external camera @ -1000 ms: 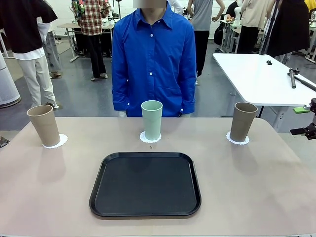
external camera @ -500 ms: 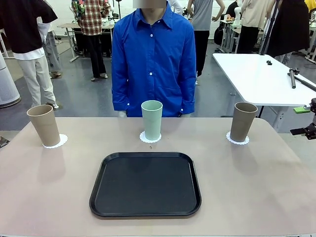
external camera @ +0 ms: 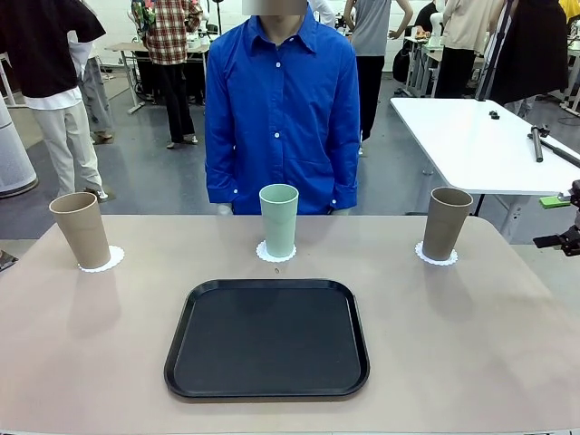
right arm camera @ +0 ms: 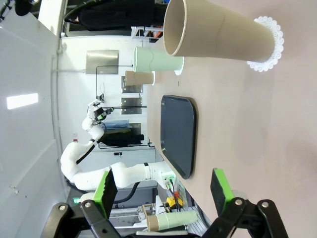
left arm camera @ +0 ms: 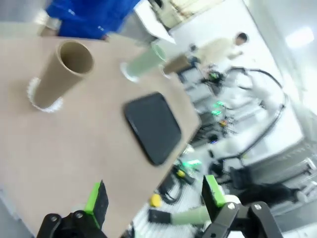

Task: Place coasters on the table and set cups on them.
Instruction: Take one Reusable plastic cup from the Flat Tray and place it on a coaster set by the human.

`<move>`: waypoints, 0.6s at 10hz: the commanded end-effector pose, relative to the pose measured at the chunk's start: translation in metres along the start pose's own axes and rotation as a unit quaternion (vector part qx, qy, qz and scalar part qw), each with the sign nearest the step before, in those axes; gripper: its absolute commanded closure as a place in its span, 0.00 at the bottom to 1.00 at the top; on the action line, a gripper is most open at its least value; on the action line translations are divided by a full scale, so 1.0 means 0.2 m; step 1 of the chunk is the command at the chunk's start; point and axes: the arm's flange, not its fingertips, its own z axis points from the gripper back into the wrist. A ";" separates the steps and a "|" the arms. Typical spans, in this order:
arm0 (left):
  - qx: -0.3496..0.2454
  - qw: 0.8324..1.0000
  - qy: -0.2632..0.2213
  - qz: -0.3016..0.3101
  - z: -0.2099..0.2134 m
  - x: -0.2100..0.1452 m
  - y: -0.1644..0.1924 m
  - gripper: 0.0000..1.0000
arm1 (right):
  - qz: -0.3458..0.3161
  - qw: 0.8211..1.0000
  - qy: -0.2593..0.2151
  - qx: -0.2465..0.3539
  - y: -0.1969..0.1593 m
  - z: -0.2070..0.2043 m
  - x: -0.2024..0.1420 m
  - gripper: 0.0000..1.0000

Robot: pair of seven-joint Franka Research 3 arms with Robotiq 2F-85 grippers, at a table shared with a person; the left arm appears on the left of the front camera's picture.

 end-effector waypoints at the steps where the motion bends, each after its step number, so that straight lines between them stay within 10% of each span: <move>1: -0.045 0.998 0.049 0.024 0.23 0.11 0.18 0.00 | 0.000 1.000 0.001 0.001 0.00 0.00 0.00 0.00; 6: -0.058 0.997 0.017 0.050 0.35 0.04 0.36 0.00 | 0.000 1.000 0.001 0.001 0.00 0.00 0.00 0.00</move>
